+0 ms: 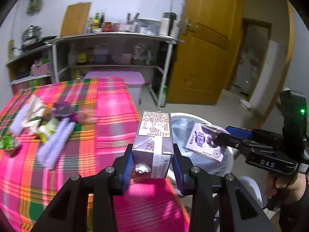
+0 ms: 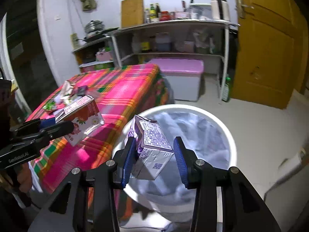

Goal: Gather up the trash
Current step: 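Carry both cartons over the bin and open both tools to drop them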

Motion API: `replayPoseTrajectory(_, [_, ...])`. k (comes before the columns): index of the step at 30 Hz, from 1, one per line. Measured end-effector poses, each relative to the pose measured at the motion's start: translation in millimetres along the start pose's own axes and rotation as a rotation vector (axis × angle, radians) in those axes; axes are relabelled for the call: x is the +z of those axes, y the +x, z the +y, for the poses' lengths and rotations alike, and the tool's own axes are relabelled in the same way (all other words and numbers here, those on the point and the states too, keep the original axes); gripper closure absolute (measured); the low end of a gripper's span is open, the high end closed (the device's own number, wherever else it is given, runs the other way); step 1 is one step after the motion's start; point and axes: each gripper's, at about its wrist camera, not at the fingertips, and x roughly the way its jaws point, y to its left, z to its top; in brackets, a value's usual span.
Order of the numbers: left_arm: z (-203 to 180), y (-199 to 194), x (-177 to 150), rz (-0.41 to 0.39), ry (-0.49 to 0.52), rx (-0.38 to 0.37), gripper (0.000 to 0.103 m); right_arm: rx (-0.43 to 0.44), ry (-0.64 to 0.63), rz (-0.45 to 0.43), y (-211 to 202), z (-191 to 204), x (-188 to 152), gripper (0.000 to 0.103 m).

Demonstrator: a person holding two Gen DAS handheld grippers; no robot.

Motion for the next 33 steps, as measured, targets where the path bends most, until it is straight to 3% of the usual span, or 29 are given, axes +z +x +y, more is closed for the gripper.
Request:
replayPoseTrajectory(8, [-38,41,-2,0.058,0.059,-0.069,0.065,-0.032,0.034,0.06,11,-25,-17,0.061])
replayPoseTrajectory(17, [-44,70,-7,0.121,0.057,-0.095,0.065,-0.063,0.067,0.124,25,-39,-32,0.061])
replayPoseTrajectory(26, [-28,58,-6,0.101,0.005,-0.106,0.065,-0.065,0.089,0.06,2,-28,-23,0.061])
replayPoseTrajectory(33, [-3,21,-4,0.038,-0.052,-0.045,0.064,-0.006,0.064,-0.002,-16,9,-10,0.061])
